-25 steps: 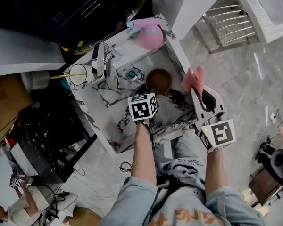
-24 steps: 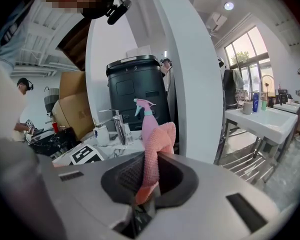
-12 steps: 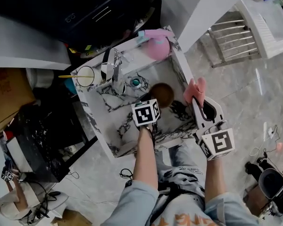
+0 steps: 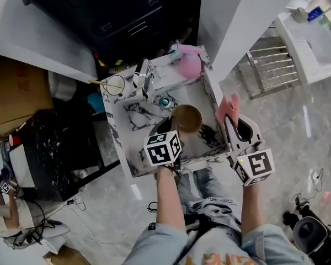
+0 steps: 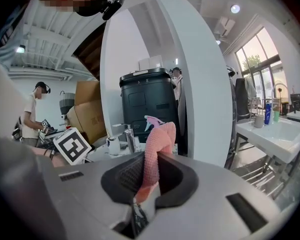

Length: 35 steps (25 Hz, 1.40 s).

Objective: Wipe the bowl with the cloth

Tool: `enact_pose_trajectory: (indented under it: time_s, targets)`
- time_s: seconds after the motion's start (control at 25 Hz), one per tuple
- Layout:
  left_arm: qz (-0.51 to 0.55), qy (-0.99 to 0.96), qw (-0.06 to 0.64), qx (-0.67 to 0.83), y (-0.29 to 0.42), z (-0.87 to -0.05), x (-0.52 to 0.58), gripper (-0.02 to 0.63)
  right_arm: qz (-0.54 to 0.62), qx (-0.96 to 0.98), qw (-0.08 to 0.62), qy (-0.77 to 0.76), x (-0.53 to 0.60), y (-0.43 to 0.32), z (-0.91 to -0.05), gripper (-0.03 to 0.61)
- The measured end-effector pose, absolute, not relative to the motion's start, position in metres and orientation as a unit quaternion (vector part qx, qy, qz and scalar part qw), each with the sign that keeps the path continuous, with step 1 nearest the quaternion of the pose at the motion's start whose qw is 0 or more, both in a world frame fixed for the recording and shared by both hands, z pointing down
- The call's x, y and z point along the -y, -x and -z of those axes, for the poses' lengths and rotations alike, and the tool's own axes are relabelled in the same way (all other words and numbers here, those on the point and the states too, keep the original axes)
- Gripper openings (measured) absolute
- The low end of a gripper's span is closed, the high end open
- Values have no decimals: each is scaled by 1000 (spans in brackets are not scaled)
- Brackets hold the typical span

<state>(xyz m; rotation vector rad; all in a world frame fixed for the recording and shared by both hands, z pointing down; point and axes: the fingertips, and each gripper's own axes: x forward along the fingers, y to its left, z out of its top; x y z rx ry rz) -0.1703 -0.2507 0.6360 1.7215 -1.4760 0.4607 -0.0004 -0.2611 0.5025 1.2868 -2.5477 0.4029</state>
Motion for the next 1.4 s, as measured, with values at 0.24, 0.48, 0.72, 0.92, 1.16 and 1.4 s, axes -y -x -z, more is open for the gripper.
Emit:
enact_pose_trajectory:
  time_s: [0.24,0.48,0.72,0.92,1.16,1.4]
  targets:
    - [-102,-709,382,584,167,-587,238,31,-134,886,110,-430,254,-8,-488,49]
    - [-15,-750,350,560,162,-528,237,31,-104,905,73,-406,256,-6,-454,49]
    - [50,-781,326,530,157,-480,233,31,-60,933,62,-349,245,4,-418,49]
    - [80,-802,300,510,159,-443,241,31,7,958,79,-277,238,23,-391,49]
    - [79,-825,277,487,156,-416,244,31,82,974,111,-177,215,49,-376,49]
    - [55,-842,272,462,149,-415,240,31,99,984,113,-101,194,60,-369,49]
